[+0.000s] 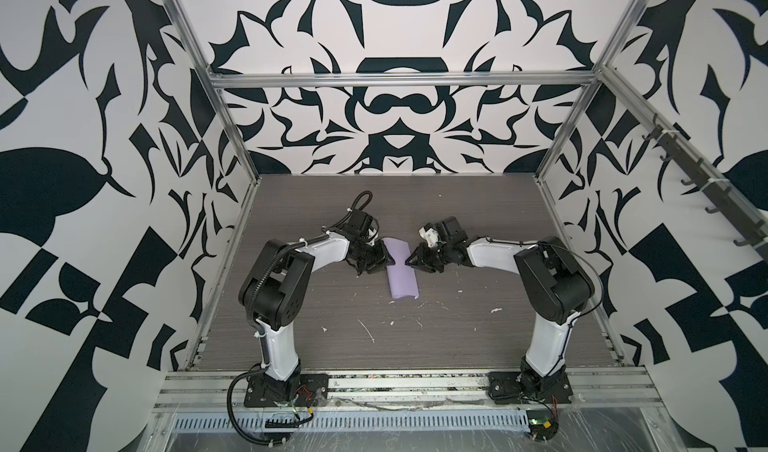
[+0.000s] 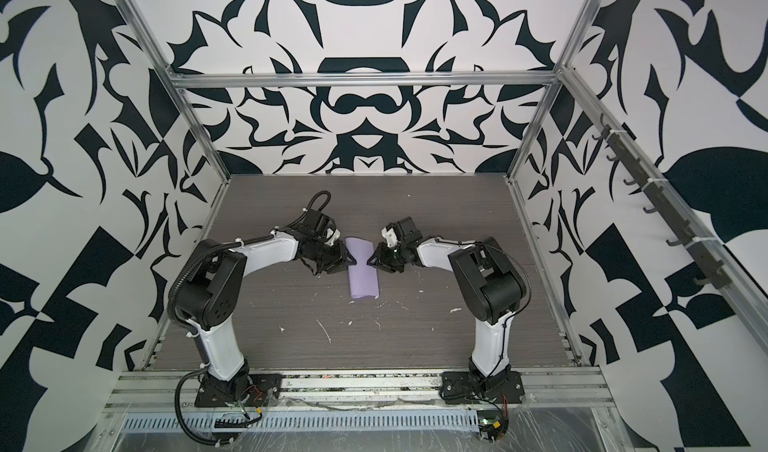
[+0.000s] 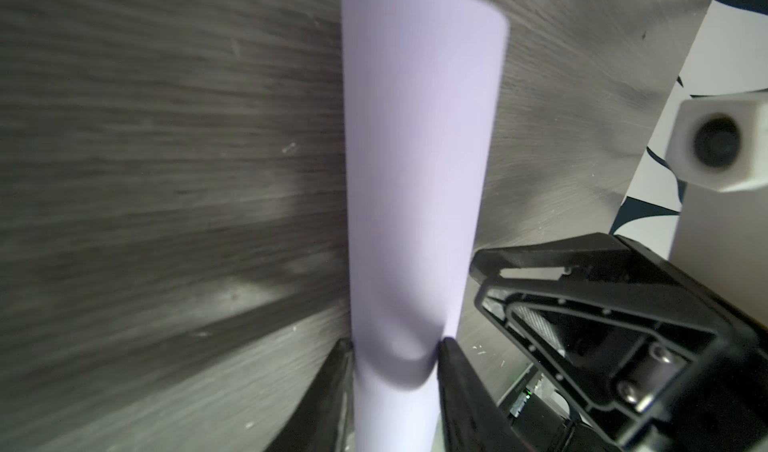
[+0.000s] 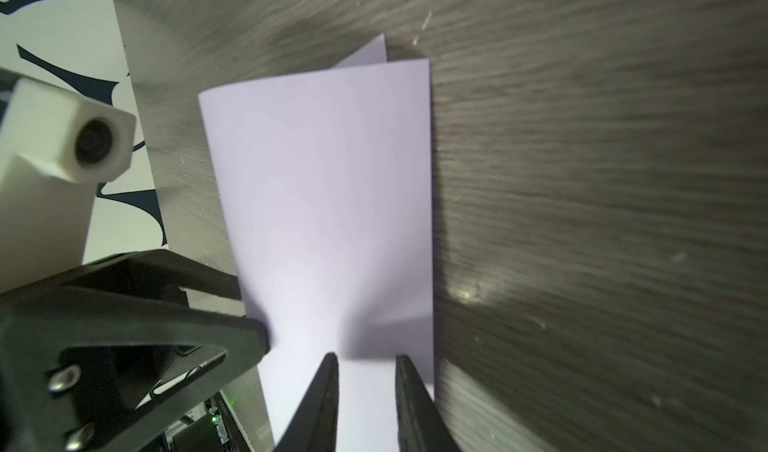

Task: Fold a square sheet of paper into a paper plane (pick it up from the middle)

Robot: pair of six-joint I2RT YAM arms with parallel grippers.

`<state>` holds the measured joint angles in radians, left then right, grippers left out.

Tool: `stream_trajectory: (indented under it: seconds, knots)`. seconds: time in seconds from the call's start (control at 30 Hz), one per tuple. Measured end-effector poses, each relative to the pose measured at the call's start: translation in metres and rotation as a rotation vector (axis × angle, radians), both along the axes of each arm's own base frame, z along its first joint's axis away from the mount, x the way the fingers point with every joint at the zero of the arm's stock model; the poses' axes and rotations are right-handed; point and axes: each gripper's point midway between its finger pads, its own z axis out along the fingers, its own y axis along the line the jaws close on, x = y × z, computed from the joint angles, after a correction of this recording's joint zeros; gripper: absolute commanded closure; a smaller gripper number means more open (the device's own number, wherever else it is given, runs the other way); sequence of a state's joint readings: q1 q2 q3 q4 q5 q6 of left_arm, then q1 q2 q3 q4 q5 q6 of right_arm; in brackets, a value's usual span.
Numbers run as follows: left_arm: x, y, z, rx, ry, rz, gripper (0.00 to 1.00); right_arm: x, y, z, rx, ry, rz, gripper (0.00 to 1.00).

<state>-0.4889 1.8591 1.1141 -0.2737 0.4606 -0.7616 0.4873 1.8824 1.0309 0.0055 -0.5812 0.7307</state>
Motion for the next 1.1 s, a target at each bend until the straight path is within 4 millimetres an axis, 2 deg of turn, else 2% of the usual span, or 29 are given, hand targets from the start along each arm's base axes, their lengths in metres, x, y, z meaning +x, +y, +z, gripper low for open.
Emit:
stream_trajectory:
  seconds: [0.13, 0.37, 0.47, 0.63, 0.87, 1.1]
  knots:
    - [0.002, 0.003, -0.003, 0.022, -0.004, 0.013, 0.69, 0.003, -0.003, 0.002, -0.014, -0.019, -0.015, 0.7]
    - [0.001, 0.01, -0.014, 0.069, 0.01, 0.029, 0.71, 0.01, -0.022, 0.03, -0.048, -0.122, -0.092, 0.7]
    - [0.001, 0.013, -0.016, 0.087, 0.012, 0.036, 0.72, 0.014, -0.03, 0.034, -0.058, -0.142, -0.12, 0.7]
    - [0.003, 0.015, -0.017, 0.102, 0.006, 0.043, 0.7, 0.015, -0.036, 0.029, -0.076, -0.137, -0.138, 0.69]
    - [0.004, 0.017, -0.017, 0.112, -0.004, 0.052, 0.59, 0.015, -0.036, 0.028, -0.077, -0.133, -0.14, 0.69]
    - [0.003, 0.023, -0.016, 0.136, -0.019, 0.067, 0.59, 0.011, -0.035, 0.008, -0.094, -0.086, -0.127, 0.69]
